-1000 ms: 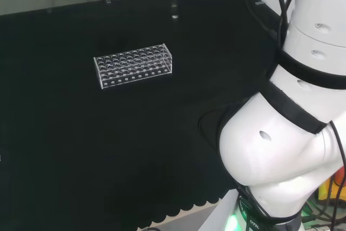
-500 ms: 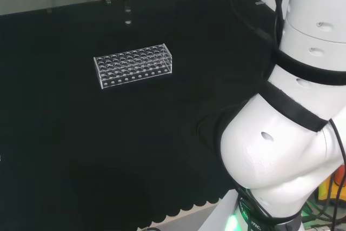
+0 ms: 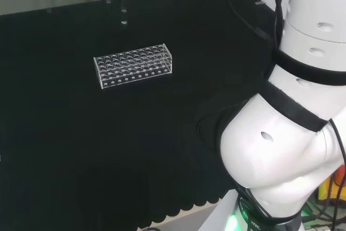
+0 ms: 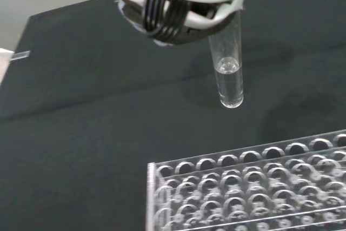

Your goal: Shake the test tube.

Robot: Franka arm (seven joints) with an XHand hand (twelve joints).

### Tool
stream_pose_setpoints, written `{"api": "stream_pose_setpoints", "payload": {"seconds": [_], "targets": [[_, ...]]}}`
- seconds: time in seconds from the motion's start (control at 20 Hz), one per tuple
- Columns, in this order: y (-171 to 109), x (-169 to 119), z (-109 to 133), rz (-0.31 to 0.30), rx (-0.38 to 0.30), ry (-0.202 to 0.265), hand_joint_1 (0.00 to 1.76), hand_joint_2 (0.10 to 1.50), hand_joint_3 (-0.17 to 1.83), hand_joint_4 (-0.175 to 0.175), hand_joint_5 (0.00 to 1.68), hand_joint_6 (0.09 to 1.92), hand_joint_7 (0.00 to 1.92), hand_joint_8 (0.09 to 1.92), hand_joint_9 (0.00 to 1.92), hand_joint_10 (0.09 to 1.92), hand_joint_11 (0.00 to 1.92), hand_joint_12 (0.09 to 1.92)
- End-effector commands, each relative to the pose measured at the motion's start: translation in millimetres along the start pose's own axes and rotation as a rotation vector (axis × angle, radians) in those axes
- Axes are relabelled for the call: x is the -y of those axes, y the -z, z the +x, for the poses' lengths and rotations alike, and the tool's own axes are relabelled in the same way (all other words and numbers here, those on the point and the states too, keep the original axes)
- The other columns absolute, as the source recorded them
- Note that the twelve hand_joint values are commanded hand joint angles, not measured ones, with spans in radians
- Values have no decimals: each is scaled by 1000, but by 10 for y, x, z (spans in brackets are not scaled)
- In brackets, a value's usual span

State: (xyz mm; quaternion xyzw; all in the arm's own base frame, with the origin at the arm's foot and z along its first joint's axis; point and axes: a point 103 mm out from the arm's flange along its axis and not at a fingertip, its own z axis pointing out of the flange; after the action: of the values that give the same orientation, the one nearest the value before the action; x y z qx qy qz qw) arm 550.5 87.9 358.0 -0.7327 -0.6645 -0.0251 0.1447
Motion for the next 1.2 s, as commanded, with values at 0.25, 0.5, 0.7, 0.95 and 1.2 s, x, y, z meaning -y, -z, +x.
{"api": "stream_pose_setpoints", "payload": {"seconds": [0.25, 0.5, 0.7, 0.95, 1.2], "targets": [[130, 26, -1094, -35, 117, -214, 1224, 690, 596, -175, 1286, 611, 1669, 560, 1609, 689, 1244, 856], [264, 40, -1619, -60, 156, -354, 1224, 690, 596, -175, 1286, 611, 1669, 561, 1609, 688, 1245, 856], [347, 41, -1789, -77, 164, -399, 1224, 690, 596, -175, 1286, 611, 1669, 562, 1609, 688, 1245, 856], [320, 12, -1672, -75, 144, -369, 1224, 689, 596, -175, 1286, 610, 1668, 562, 1609, 688, 1245, 855], [185, -49, -1285, -51, 96, -291, 1224, 689, 596, -175, 1286, 610, 1669, 564, 1609, 688, 1245, 855]]}}
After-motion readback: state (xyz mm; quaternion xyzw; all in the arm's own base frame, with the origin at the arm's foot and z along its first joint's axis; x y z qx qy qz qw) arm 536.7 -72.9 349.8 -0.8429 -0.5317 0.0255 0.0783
